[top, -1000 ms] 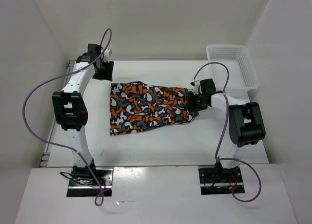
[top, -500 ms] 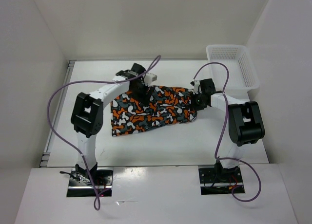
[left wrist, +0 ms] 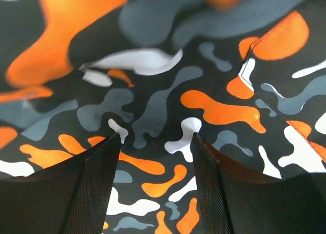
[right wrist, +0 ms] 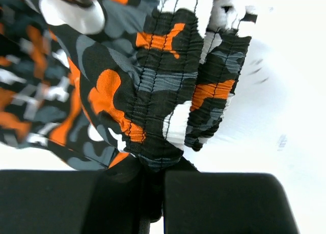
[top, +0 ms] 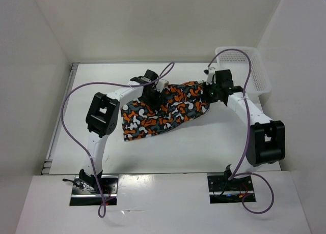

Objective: Fold and stack the shorts
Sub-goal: Fold the shorts

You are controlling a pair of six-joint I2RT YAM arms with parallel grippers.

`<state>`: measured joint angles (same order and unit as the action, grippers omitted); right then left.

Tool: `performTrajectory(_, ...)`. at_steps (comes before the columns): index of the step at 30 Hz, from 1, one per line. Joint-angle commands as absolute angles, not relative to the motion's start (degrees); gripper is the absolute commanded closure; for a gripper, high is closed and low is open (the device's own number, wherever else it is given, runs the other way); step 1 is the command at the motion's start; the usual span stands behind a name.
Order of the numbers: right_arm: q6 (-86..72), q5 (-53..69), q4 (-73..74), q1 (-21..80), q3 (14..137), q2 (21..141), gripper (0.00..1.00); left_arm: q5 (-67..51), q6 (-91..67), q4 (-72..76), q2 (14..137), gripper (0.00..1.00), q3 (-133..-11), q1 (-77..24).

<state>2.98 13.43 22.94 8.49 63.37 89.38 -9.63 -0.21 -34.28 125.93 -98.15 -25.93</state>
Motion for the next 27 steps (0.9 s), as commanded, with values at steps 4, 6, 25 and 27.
performTrajectory(4,4.4,10.9,30.9,9.7,75.4,84.0,1.0,-18.2,0.0,-32.3,134.0,0.34,-106.5,-30.5)
performTrajectory(6,4.4,9.3,32.2,11.7,75.9,83.4,1.0,-19.6,0.0,-33.7,136.9,0.34,-112.1,-31.1)
performTrajectory(25,9.1,-8.2,33.2,18.6,79.5,92.0,1.0,-16.3,0.0,-38.0,114.2,0.27,-91.9,-12.9)
performTrajectory(27,9.7,-10.0,32.6,19.2,79.5,92.5,1.0,-14.7,0.0,-38.0,116.0,0.27,-90.5,-11.6)
